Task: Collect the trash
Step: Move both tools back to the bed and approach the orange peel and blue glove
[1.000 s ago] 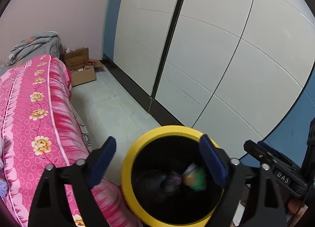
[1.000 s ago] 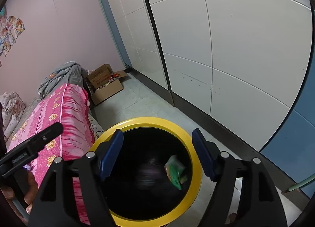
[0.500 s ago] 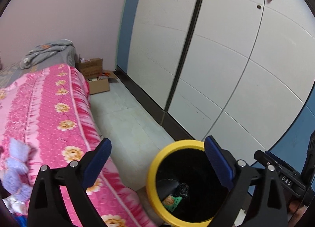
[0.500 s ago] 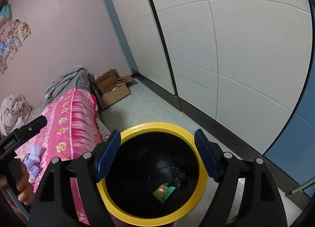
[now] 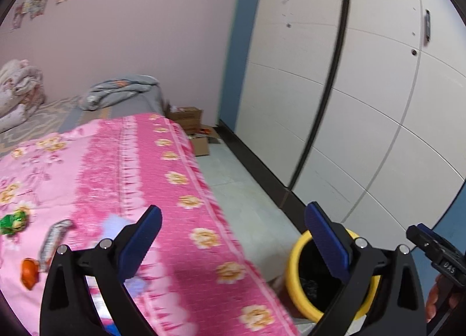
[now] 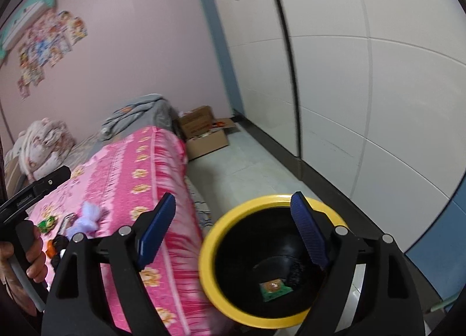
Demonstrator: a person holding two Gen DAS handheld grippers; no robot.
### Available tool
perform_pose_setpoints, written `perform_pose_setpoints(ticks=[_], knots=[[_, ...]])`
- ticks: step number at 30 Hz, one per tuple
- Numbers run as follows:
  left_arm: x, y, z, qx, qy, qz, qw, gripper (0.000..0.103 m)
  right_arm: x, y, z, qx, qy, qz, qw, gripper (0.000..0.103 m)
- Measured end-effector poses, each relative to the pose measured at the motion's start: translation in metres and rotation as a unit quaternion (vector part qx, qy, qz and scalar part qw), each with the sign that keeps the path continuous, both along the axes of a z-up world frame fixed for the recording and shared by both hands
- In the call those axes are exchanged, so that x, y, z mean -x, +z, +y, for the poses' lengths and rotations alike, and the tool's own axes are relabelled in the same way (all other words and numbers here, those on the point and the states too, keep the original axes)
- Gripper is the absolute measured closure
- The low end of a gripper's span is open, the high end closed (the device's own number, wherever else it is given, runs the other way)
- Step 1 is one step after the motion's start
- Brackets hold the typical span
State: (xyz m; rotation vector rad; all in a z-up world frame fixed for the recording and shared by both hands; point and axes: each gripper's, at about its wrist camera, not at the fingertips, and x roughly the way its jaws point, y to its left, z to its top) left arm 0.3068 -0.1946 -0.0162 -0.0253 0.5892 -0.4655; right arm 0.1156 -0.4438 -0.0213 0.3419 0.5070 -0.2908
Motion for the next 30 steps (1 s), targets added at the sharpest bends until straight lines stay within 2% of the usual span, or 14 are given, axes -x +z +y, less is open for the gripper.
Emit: perform_pose_setpoints(ticks=[8,15,23,30], knots=[[-0.005,0.006,0.086,-0.009,0.07,-0.012,0.9975,0.008,-0.026,0.024,0.076,0.023,0.072,-0.006,0.997,0.023],[-0.013,-0.006,0.164,-0.024,0.13,-0.002,0.9913,0.008,-0.052,0.028,0.148,0.031,0.141,0.007,0.989,0.023],[-0.015,-0.036,0.243,-0.041,0.186,0.022,0.9814,0.008,-0.068,0.011,0.216,0.042,0.209,0.034,0.976,0.022],[-0.02,-0.068,0.293,-0.046,0.224,0.048,0.9724,0.008,-0.084,-0.023,0.276,0.037,0.291,0.083,0.953,0.022]])
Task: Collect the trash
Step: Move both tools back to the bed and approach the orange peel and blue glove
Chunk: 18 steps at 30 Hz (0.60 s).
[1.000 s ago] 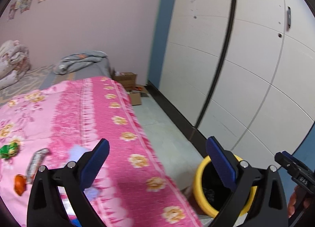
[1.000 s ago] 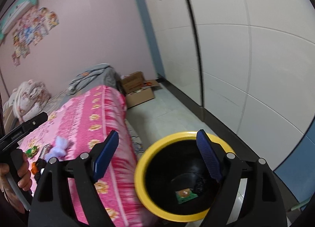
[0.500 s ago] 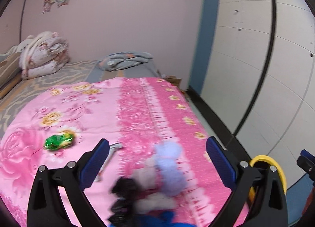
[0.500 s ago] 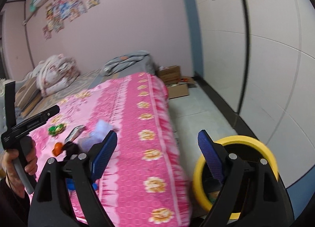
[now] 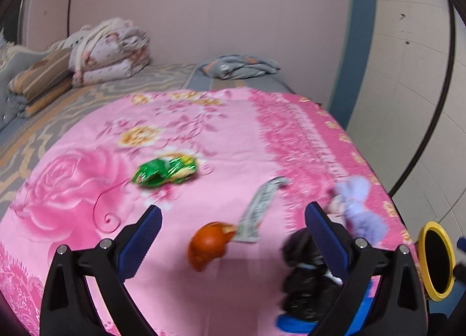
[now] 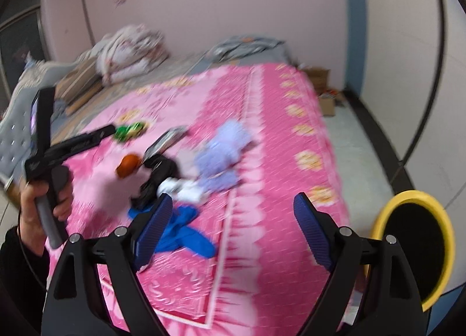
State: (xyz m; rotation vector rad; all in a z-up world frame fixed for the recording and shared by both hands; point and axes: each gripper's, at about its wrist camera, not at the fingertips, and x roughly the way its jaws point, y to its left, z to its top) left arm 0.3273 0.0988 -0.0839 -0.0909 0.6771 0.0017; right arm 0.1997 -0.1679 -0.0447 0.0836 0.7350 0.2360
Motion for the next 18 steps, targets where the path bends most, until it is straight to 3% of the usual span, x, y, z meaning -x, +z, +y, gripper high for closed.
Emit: perform_pose_setpoints(ticks=[8,18], knots=[[-0.013,-0.041,0.036,0.023,0.03,0.04,0.9985,0.008,-0.024,-0.042,0.059,0.008,0.057,0.055,0.997,0.022],[-0.029,-0.068,0.033,0.027,0.008,0.06,0.9978,0.008,-0.045,-0.079,0.089,0.02,0.077,0.104,0.991,0.022]])
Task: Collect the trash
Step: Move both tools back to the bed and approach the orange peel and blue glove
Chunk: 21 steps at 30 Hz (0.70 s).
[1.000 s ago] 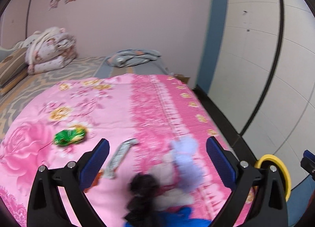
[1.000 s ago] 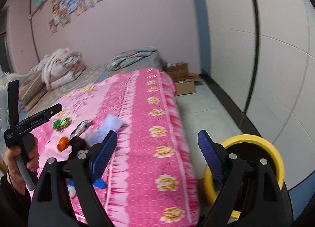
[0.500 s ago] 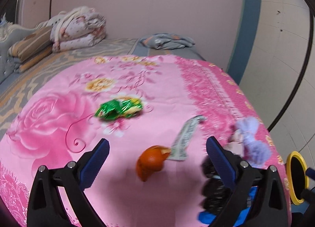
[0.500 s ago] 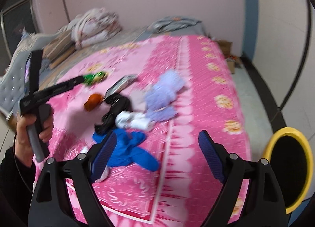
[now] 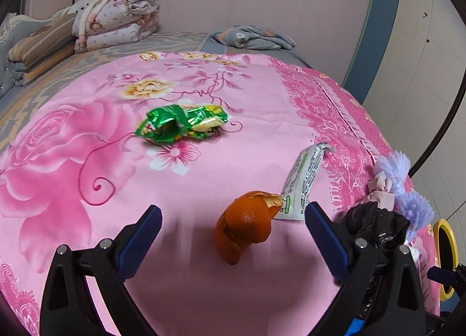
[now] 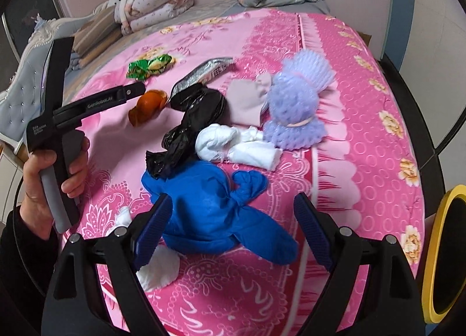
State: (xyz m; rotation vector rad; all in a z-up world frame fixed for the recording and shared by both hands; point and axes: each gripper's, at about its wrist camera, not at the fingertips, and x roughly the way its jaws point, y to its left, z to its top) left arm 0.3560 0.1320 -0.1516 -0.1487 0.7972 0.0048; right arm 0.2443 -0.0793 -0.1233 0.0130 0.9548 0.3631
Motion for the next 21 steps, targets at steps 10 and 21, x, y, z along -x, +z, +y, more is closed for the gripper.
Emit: perform_pose_setpoints(ticks=[10,21], knots=[[-0.016,-0.019,-0.022,-0.011,-0.039,0.029,0.9987,0.027,-0.018,-0.023,0.017,-0.003,0.014,0.025,1.0,0.022],[-0.018,-0.025,-0.023,0.004,-0.044,0.036,0.9984,0.075,-0.011,-0.023,0.027,0.0,0.044,0.016,0.999,0.065]])
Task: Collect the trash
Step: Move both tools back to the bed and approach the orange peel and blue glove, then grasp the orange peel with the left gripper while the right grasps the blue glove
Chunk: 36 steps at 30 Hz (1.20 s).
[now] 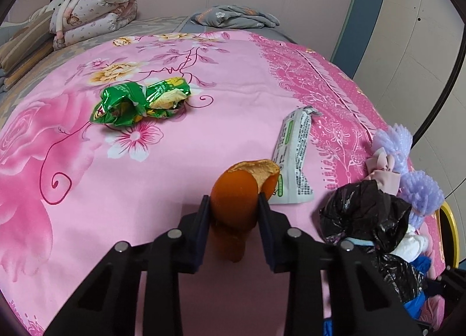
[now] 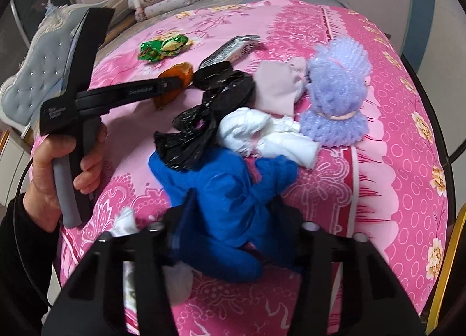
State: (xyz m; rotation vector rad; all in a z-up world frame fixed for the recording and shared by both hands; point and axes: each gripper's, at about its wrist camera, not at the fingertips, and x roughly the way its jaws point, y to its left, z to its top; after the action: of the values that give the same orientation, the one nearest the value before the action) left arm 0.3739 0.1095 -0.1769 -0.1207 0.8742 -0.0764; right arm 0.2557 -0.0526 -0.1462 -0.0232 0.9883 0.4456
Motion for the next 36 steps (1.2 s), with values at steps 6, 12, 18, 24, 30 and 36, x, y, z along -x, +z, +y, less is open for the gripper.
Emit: perform_pose_setpoints(ticks=[6,12,18,24,30,36], knots=[[0.003,0.004,0.001,0.0,0.002,-0.002,1.0,0.079,0.003,0.0,0.002,-0.002,0.006,0.0,1.0,0.082],[0.013,0.012,0.005,0.001,0.012,-0.007,0.9999,0.079,0.01,0.006,-0.007,-0.01,-0.002,0.004,1.0,0.086],[0.037,0.033,0.01,0.005,0.022,-0.025,0.9994,0.079,0.027,0.024,-0.016,-0.013,-0.018,-0.006,1.0,0.087],[0.07,0.055,0.017,0.016,0.036,-0.045,0.9982,0.079,0.05,0.047,-0.023,-0.013,-0.034,-0.027,0.999,0.088],[0.099,0.078,0.019,0.022,0.045,-0.063,0.9968,0.079,0.072,0.067,-0.039,-0.035,-0.054,-0.047,0.997,0.088],[0.11,0.094,0.007,0.012,0.043,-0.071,0.9965,0.079,0.084,0.09,-0.058,-0.056,-0.068,-0.071,0.994,0.088]])
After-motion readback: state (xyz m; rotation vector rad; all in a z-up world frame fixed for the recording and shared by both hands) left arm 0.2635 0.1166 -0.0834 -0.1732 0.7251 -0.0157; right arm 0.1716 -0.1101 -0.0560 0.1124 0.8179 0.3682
